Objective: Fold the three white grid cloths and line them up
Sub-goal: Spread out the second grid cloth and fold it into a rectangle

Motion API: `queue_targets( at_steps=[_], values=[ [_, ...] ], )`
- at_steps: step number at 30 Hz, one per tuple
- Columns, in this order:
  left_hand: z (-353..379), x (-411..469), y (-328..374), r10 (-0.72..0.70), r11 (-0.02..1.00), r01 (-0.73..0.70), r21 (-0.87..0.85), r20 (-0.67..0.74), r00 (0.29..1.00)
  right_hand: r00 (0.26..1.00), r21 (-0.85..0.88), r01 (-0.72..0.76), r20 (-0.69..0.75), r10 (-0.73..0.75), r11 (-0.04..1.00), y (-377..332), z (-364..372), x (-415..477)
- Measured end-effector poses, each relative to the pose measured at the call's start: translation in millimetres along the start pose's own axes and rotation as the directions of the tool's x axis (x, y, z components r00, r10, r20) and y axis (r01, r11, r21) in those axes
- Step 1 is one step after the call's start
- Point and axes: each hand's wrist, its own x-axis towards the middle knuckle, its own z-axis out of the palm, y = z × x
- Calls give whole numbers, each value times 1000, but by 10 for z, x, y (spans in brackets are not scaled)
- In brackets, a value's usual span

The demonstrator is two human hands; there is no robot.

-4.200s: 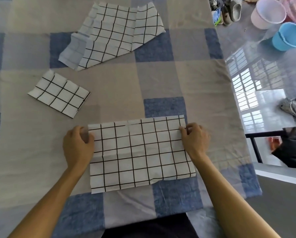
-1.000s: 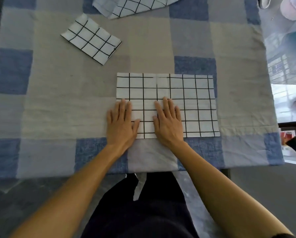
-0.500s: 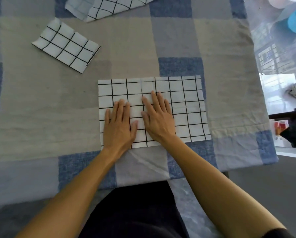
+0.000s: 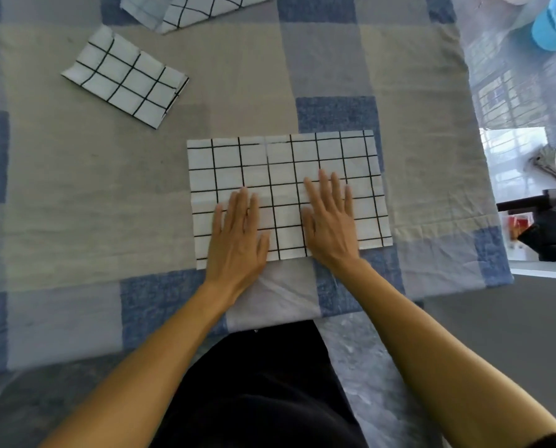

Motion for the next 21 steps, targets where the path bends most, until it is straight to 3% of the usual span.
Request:
queue_targets(
  at_steps=[2,4,9,14,17,21],
  values=[
    [98,-182,24,8,1000,-8,9,37,999,992,62,122,21,-123,991,-293,131,-189],
    [178,-310,-45,-36,997,32,68,53,998,985,62,140,95,-145,988,-484,273,-364],
    [163,-361,-218,-77,994,72,83,52,996,984,-88,-13,177,29,996,-359,268,-506],
    [62,-449,-383,-130,988,123,98,66,989,952,-113,-232,176,249,966,251,36,-711],
    [9,-502,-411,-173,981,167,101,54,983,932,-127,-281,202,302,951,457,-51,-771],
    [-10,-527,-242,29,998,-32,59,37,999,950,-122,-236,181,255,964,306,-112,-719]
  ],
)
